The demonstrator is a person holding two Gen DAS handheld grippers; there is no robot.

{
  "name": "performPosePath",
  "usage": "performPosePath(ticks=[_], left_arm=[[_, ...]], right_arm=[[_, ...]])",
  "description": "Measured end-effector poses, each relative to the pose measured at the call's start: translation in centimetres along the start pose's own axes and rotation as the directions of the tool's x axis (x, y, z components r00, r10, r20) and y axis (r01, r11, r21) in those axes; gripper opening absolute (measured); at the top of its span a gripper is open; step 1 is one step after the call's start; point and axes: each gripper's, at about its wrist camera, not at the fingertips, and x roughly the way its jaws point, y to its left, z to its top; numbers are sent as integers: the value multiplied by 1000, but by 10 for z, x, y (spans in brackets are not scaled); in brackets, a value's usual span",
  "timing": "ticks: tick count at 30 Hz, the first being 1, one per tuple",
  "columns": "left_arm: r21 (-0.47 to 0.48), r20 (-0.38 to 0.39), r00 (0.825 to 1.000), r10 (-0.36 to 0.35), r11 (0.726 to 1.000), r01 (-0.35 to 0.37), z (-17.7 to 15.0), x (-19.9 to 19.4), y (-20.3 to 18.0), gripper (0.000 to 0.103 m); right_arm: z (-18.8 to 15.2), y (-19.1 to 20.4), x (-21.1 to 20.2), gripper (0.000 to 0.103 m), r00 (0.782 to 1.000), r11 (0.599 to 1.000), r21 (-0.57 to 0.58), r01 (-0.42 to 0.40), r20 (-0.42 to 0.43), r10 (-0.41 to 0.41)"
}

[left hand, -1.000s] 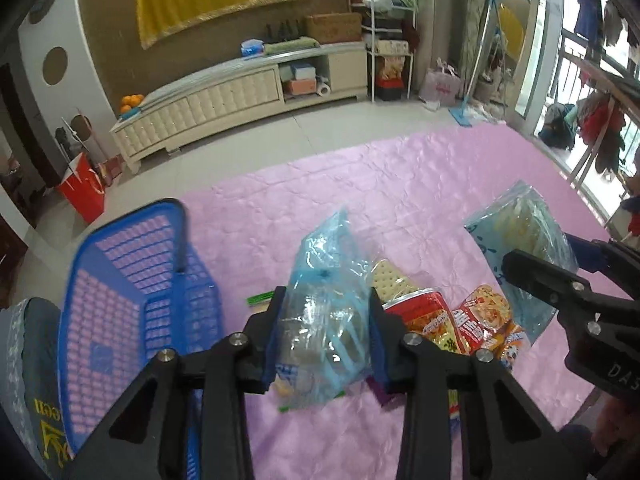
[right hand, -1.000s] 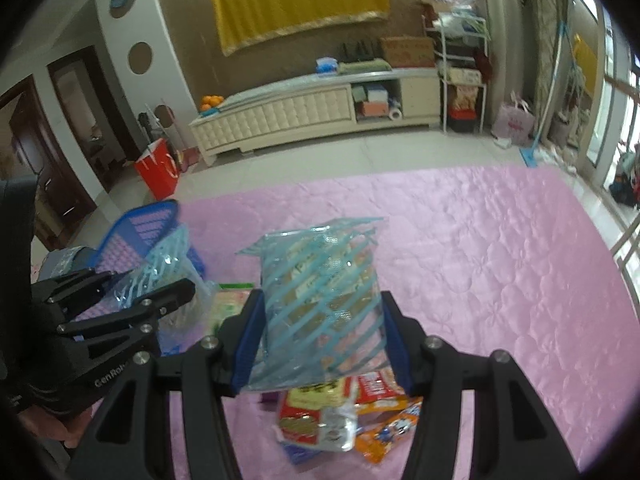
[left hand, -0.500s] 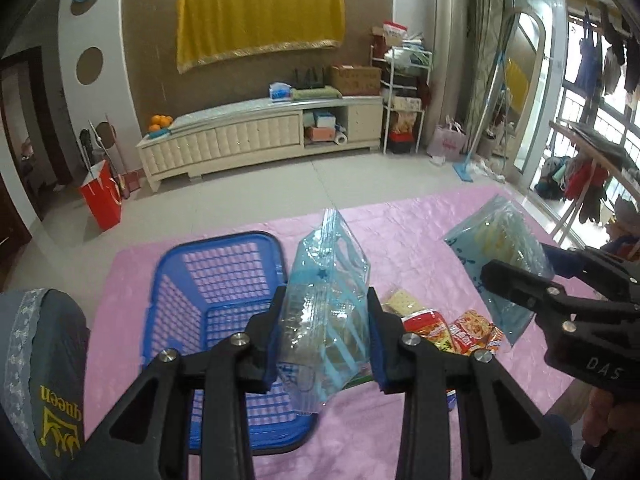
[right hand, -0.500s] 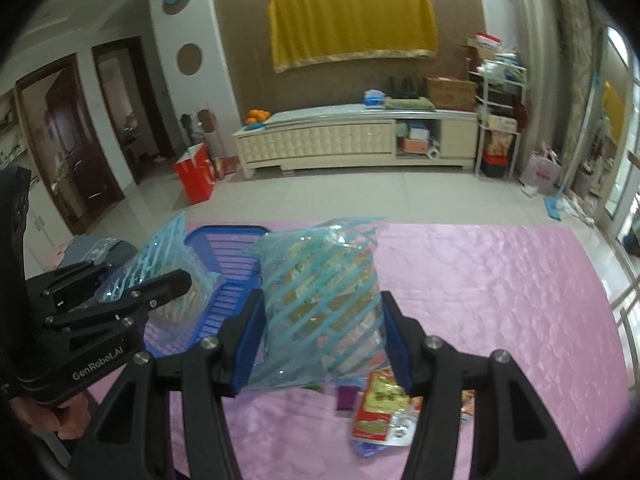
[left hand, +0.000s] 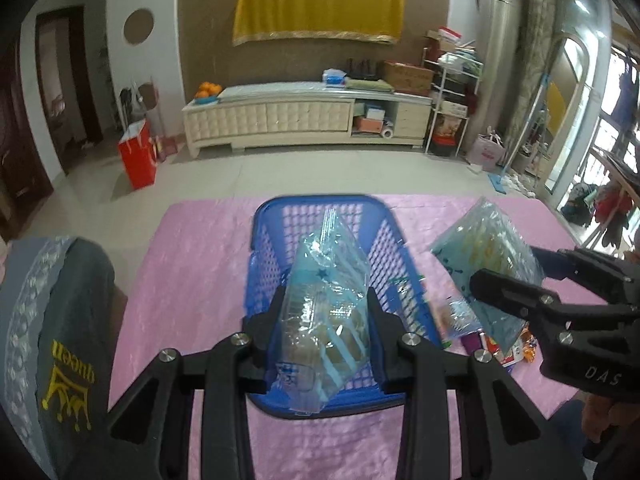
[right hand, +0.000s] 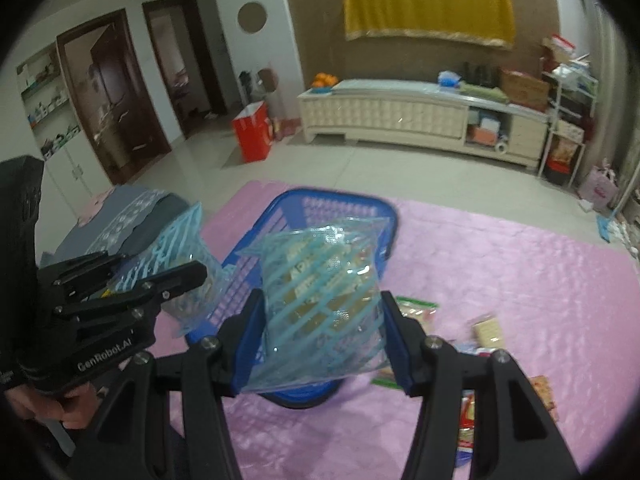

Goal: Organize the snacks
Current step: 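Carry both held bags over the blue basket with both grippers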

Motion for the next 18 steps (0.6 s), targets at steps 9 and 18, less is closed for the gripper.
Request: performPosePath(ticks=[9,18], left_arm=[[-19,-33,998,-61,998,61,-23,24,25,33],[3,-30,994,-110,994,110,-22,36,24,33]], right_arm=[[-11,17,27,60,997,1000,-16,-2,-78,0],[-18,22,35,60,993,999,-24,27,-117,-29]])
